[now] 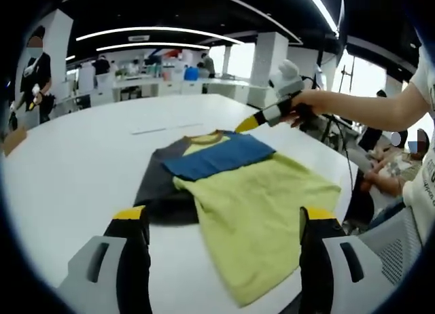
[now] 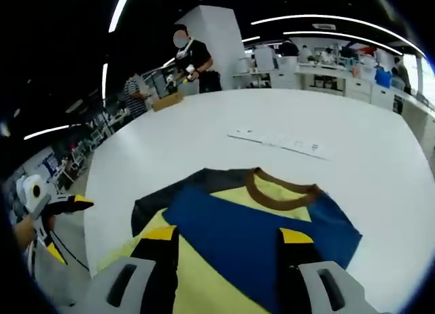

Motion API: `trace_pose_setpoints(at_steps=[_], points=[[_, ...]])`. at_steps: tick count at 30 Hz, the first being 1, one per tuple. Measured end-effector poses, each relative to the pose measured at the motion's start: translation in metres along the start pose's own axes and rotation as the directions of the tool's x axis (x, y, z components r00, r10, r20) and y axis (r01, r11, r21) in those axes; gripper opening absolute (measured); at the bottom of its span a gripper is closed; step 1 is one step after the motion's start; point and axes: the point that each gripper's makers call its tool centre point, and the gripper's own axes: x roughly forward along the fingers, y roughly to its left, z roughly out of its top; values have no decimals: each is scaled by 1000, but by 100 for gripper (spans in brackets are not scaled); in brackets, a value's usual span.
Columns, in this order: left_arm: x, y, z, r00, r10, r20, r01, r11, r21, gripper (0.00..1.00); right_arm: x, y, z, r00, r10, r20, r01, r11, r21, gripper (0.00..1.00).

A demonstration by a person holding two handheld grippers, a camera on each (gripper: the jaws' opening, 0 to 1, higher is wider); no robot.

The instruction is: Fold the garment on the visible template until the final outline fits inside the template.

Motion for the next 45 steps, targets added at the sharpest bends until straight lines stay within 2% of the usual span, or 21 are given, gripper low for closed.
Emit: trace_pose_setpoints(at_steps=[11,16,25,28,33,36,38,45], points=[[15,7,4,1000,8,7,-7,1000,-11,75,-30,-46,-24,998,-62,-22,62,998,21,44],[21,13,6,999,34,-2,-34,999,12,60,-41,-61,-36,996,-82,-26,83,995,48,35],[40,25,11,998,58,-5,-58,998,3,47,-56,-83,-56,992,-125,-33,127,990,61,26],[48,30,11,998,58,-16,-58,998,-1,41,-60,-90,-66,989,-137,-54,140,989,51,22],[61,41,7,996,77,-51,-77,997,12,41,-64,-95,-79,987,-139,-78,143,988,50,18],[68,46,5,995,83,-55,-84,996,-14,39,-64,-98,-87,986,-140,-91,145,989,41,16],[73,51,3,993,97,-67,-100,994,-38,37,-64,-96,-92,986,-134,-103,139,990,37,14],[90,56,-6,989,112,-101,-117,992,-44,33,-59,-91,-103,986,-114,-124,120,992,46,14]])
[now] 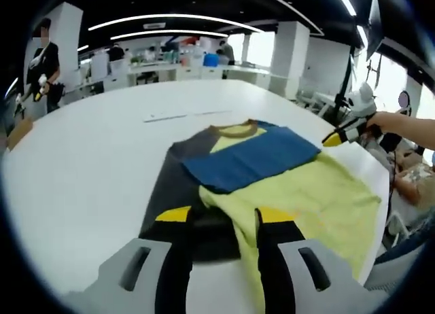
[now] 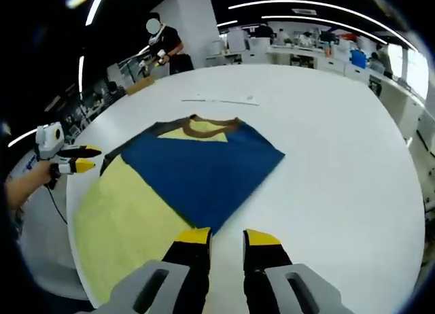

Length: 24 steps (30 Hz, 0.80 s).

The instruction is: Fold the garment on the visible template until the final outline fits inside the template.

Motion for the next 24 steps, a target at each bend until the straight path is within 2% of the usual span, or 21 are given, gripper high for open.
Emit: trace_pose_setpoints(at_steps=[13,18,24], points=[[22,6,-9,999,25,-47,-25,1000,-5,30,9,8,-12,999,40,-36,-40,999,-11,13],[29,8,-14,996,22,-81,-21,1000,17,28,13,11,-10,999,45,-30,-45,999,-4,8],[35,10,-13,996,26,-89,-25,1000,14,28,19,11,-11,999,33,-37,-33,999,-12,2]])
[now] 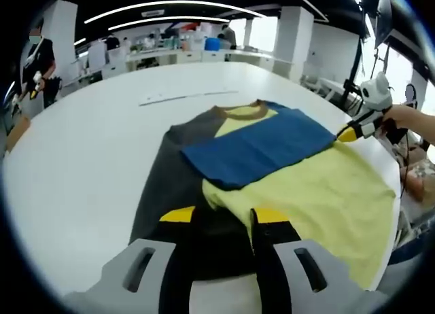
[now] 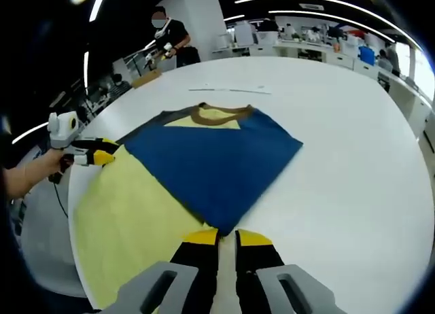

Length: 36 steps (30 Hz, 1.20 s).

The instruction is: Fold the garment on the visible template until the final outline fits inside the template.

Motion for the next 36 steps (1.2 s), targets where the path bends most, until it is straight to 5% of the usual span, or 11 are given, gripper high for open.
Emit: trace_pose_setpoints(at_steps=[16,23,36], points=[[11,0,-4,1000,8,-28,-10,999,-42,20,5,2,-3,998,-66,-17,66,997,-45,0],[8,5,-6,999,14,-36,-17,997,-80,0,3,-4,-3,993,-112,-35,107,987,-120,0],[9,4,-5,999,32,-38,-33,999,-32,0,-6,-24,-6,976,-210,-59,200,969,-144,0]])
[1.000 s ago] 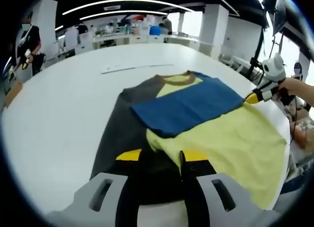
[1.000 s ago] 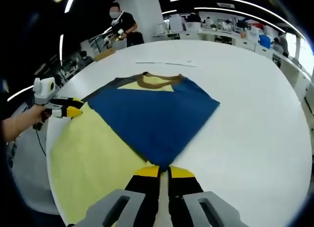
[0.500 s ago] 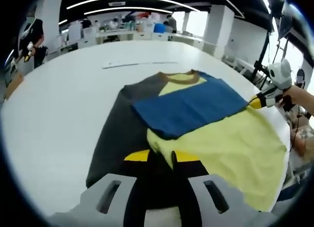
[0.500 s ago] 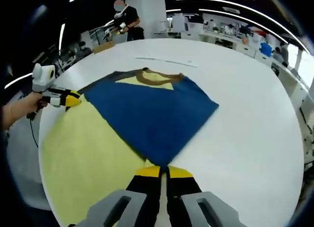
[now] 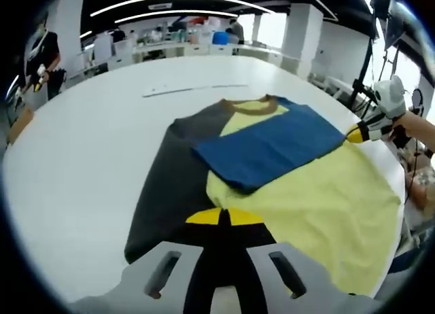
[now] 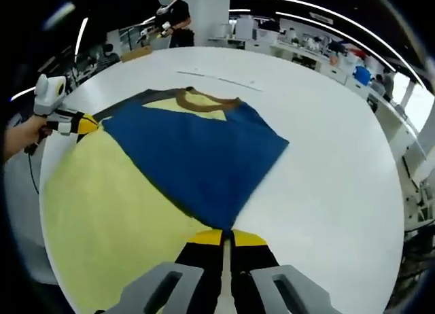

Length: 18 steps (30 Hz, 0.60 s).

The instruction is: Fold the garment on the visible template until the final outline fits inside the template.

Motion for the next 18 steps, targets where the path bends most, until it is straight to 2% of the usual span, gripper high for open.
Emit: trace_pose_setpoints(at_steps=[9,13,18], points=[[-1,0,-1,1000,7,-4,-7,1000,-20,0,-1,-2,-1,1000,-13,-9,13,1000,14,0],[-1,0,-1,1000,5,-4,-5,1000,-31,0,0,3,-1,1000,22,3,-22,996,90,0],[-2,-1,0,1000,3,0,-3,1000,-2,0,-1,2,-2,1000,29,7,-30,992,124,0]])
